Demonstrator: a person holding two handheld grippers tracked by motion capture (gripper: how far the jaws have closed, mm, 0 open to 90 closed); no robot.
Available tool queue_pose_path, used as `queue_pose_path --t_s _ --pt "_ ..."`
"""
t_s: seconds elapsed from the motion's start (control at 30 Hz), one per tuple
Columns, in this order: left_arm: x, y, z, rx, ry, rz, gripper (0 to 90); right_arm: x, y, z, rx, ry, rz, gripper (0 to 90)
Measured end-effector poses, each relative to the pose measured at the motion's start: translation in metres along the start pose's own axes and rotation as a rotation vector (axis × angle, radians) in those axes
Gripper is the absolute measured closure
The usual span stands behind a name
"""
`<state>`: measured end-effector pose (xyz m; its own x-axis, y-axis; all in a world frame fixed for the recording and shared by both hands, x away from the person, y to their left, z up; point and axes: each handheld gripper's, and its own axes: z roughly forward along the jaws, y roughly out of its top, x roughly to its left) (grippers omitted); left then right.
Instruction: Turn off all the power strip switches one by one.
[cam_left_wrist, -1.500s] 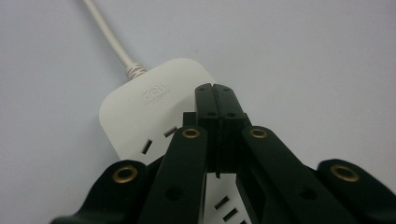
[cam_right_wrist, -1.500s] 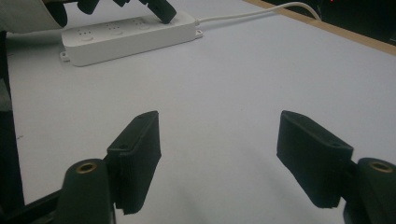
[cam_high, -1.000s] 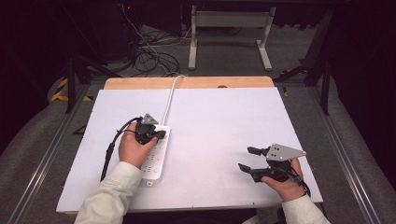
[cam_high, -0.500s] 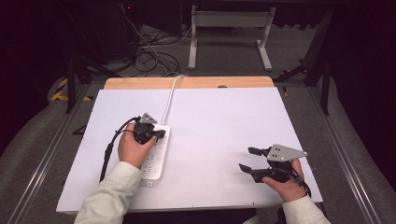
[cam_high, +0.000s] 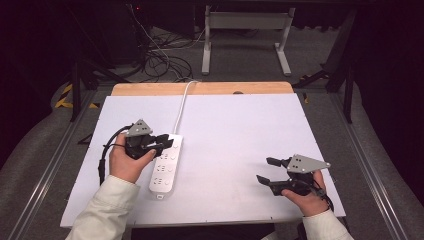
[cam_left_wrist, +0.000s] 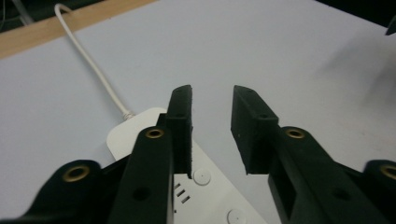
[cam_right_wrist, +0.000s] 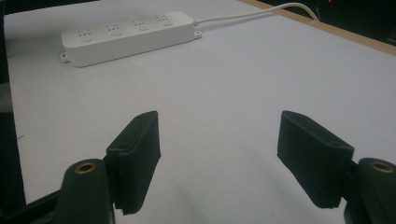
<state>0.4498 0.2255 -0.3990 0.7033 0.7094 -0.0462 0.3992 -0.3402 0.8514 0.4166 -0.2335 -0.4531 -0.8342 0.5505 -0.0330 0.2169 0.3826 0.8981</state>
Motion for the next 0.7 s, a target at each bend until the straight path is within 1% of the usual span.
queue_pose_path --t_s 0.03,0.07,0.1,0.13,0.23,0.33,0.43,0.47,0.5,0.53,0.6,0.7 --pt "-0.002 -0.001 -0.005 -0.021 -0.002 0.01 62.8 0.0 0.0 0.0 -0.002 0.0 0.001 30.4" --pt "-0.003 -0.002 -0.01 -0.044 0.008 0.032 59.1 0.0 0.0 0.0 -0.003 -0.001 0.002 30.3" --pt "-0.004 -0.003 -0.014 -0.063 0.012 0.041 54.3 -0.001 0.0 -0.001 -0.005 -0.003 0.005 30.2" --pt "-0.005 -0.006 -0.018 -0.081 0.008 0.042 50.2 -0.001 0.0 -0.001 -0.006 -0.005 0.006 30.1" --pt "-0.006 -0.018 -0.029 -0.11 0.014 0.071 37.6 -0.001 0.0 -0.001 -0.007 -0.004 0.008 29.6" --pt "-0.005 -0.035 -0.041 -0.13 0.019 0.081 31.9 -0.001 0.0 -0.001 -0.007 -0.005 0.006 29.2" --pt "-0.003 -0.053 -0.054 -0.159 0.006 0.088 29.7 0.0 0.0 -0.001 -0.009 -0.007 0.004 28.8" --pt "-0.002 -0.06 -0.057 -0.16 0.007 0.09 29.9 0.0 0.0 -0.001 -0.01 -0.008 0.004 28.6" --pt "0.0 -0.068 -0.06 -0.156 0.019 0.095 30.3 0.0 0.0 -0.002 -0.009 -0.011 0.005 28.5" --pt "0.002 -0.076 -0.063 -0.154 0.02 0.093 30.9 0.0 0.0 -0.002 -0.009 -0.011 0.005 28.5" --pt "0.006 -0.089 -0.067 -0.152 0.015 0.076 30.9 0.0 0.0 -0.002 -0.012 -0.01 0.006 28.4" --pt "0.007 -0.104 -0.072 -0.167 -0.002 0.066 28.9 0.0 0.0 -0.001 -0.01 -0.009 0.007 28.4"
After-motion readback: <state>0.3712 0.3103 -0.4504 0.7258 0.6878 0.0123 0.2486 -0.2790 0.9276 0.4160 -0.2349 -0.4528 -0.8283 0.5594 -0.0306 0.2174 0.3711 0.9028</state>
